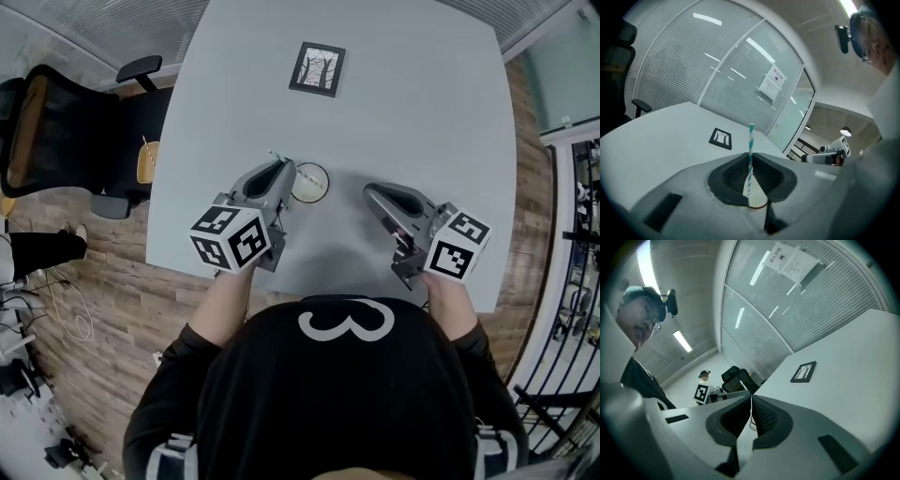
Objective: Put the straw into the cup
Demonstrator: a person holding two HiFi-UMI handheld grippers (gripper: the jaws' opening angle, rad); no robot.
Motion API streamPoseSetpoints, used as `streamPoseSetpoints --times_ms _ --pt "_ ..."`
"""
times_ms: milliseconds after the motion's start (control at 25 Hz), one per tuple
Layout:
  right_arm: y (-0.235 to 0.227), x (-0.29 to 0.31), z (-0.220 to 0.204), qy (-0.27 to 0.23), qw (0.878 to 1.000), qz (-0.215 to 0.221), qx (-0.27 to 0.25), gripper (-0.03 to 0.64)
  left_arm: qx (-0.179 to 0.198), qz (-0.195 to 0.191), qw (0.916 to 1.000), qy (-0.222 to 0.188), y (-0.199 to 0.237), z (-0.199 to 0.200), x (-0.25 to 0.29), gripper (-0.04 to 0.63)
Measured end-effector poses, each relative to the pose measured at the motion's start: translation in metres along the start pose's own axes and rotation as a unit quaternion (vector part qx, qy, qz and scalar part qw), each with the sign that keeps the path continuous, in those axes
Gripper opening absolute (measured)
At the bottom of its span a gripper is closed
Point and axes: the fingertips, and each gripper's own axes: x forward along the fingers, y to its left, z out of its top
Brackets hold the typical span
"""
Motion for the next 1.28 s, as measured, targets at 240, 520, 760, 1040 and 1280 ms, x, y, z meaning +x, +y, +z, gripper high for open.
streamPoseSetpoints --times_ms 240,520,760,1040,1280 --pt "-0.007 -0.001 -0.008 0.010 1.000 -0.008 0.003 0.015 -0.018 0.006 0.9998 0.000 0.005 -0.008 0.002 0.035" --pt "-0.008 0.001 -0.013 0.017 1.000 -0.008 0.002 0.015 -0.035 0.010 0.9993 -0.002 0.011 -0.014 0.003 0.035" --pt "-0.009 -0.001 -0.017 0.017 1.000 -0.010 0.008 0.015 -0.062 0.016 0.9979 -0.007 0.021 -0.015 0.000 0.035" --pt "-0.011 0.001 -0.024 0.021 1.000 -0.014 0.011 0.015 -0.075 0.024 0.9968 -0.014 0.030 -0.017 -0.002 0.035" --pt "-0.007 -0.001 -0.025 0.020 1.000 -0.013 0.011 0.015 -0.072 0.013 0.9973 -0.012 0.025 -0.019 -0.002 0.037"
